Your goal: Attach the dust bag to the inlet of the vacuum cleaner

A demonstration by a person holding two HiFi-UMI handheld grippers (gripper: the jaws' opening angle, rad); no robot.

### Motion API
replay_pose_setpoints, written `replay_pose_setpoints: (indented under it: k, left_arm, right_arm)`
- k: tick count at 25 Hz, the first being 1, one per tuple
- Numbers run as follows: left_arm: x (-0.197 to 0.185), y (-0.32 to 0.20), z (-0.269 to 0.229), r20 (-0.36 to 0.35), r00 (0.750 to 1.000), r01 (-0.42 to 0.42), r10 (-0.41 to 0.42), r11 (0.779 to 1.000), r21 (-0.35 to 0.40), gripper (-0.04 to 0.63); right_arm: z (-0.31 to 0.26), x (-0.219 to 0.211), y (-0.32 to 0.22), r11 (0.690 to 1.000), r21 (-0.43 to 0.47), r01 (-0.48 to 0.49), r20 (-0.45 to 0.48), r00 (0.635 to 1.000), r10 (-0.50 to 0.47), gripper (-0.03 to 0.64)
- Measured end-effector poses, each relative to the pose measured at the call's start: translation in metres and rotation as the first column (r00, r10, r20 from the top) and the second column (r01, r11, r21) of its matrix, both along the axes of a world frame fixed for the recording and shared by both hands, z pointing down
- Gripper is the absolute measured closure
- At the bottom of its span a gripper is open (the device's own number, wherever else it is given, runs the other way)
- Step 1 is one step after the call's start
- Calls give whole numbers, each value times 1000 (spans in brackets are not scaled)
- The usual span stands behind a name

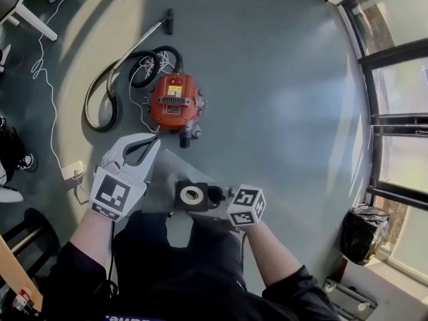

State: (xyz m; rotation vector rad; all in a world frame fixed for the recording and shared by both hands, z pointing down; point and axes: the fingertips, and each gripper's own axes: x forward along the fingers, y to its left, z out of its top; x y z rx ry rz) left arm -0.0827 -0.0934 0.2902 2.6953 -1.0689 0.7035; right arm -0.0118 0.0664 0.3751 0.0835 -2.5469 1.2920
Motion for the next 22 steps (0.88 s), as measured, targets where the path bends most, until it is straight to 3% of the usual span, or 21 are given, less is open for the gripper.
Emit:
replay_pose_setpoints:
  k: [6, 22]
  left_arm:
    - [-6, -6, 34, -6, 1000, -21, 21, 1000, -6, 577]
    - [-1, -28, 139, -7, 1000, 26, -26, 998, 52, 558]
  right_arm:
    - [34, -6, -5, 1000, -19, 21, -1, 1000, -21, 307]
    - [135, -12, -20, 992, -93, 89, 64, 994, -83, 307]
